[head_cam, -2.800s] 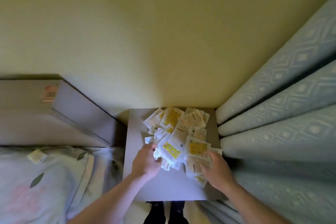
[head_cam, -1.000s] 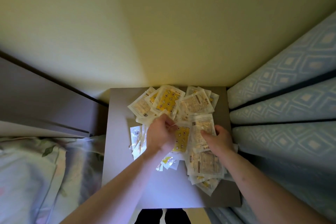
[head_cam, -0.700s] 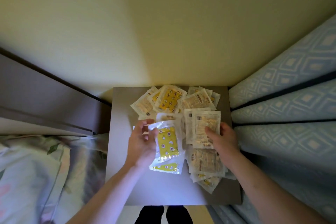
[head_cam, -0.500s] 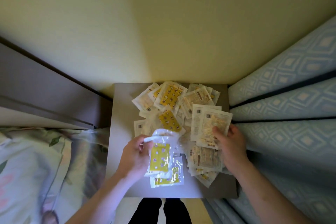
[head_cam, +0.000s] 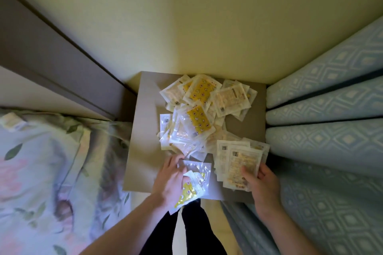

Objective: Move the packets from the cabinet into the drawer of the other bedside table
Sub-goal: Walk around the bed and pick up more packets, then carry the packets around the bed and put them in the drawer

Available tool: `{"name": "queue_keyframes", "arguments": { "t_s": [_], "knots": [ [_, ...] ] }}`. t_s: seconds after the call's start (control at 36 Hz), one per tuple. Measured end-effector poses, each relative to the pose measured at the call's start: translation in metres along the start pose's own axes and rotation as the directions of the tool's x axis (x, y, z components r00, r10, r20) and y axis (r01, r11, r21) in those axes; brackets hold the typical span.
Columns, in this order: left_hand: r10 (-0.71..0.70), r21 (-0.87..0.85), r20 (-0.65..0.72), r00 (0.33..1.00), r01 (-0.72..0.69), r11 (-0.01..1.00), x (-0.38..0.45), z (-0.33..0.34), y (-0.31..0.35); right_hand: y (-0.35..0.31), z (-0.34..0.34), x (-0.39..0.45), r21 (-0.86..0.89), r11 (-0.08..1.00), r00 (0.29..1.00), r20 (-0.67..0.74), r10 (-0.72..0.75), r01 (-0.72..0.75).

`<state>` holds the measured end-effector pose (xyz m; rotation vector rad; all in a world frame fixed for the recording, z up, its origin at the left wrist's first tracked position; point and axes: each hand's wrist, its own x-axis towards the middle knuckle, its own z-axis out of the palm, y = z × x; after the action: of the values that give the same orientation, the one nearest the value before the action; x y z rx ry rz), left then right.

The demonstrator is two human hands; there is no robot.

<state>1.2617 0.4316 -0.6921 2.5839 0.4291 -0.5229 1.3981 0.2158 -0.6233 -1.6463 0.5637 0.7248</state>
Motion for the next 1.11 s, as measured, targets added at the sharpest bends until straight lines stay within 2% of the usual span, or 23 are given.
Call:
{"name": "queue_keyframes", "arguments": {
  "t_s": [0.19,0.28,0.33,0.53,0.67,0.78,1.03,1.11],
  "knots": [
    [-0.06,-0.069,0.008,0.998,0.061,0.996,-0.009,-0.005,0.01,0.007,-0.008,-0.018,-0.025,0.999,1.0,-0.001,0.021,-0.021],
    [-0.153,-0.148,-0.026,0.988,0.147,0.978,-0.025,-0.016,0.015,0.001,-0.013,-0.033,-0.041,0.999,0.999,0.029,0.019,-0.018],
    [-0.231,-0.21,-0.02,0.973,0.221,0.952,-0.044,-0.03,0.019,-0.004,-0.016,-0.045,-0.098,0.995,0.998,0.053,0.02,-0.014],
    [-0.358,-0.351,-0.049,0.933,0.319,0.88,-0.127,-0.105,0.041,-0.035,-0.017,-0.098,-0.363,0.928,0.993,0.108,-0.052,0.088],
    [-0.492,-0.467,-0.149,0.858,0.377,0.8,-0.208,-0.157,0.059,-0.069,-0.003,-0.158,-0.444,0.87,0.966,0.23,-0.12,0.214],
    [-0.561,-0.498,-0.232,0.794,0.399,0.77,-0.271,-0.178,0.067,-0.083,0.011,-0.202,-0.537,0.748,0.904,0.38,-0.198,0.389],
    [-0.74,-0.622,-0.349,0.575,0.449,0.642,-0.423,-0.168,0.075,-0.051,0.038,-0.293,-0.516,0.637,0.74,0.66,-0.131,0.572],
    [-0.792,-0.668,-0.363,0.491,0.456,0.589,-0.482,-0.15,0.08,-0.026,0.045,-0.323,-0.485,0.59,0.655,0.749,-0.101,0.646]
  ]
}}
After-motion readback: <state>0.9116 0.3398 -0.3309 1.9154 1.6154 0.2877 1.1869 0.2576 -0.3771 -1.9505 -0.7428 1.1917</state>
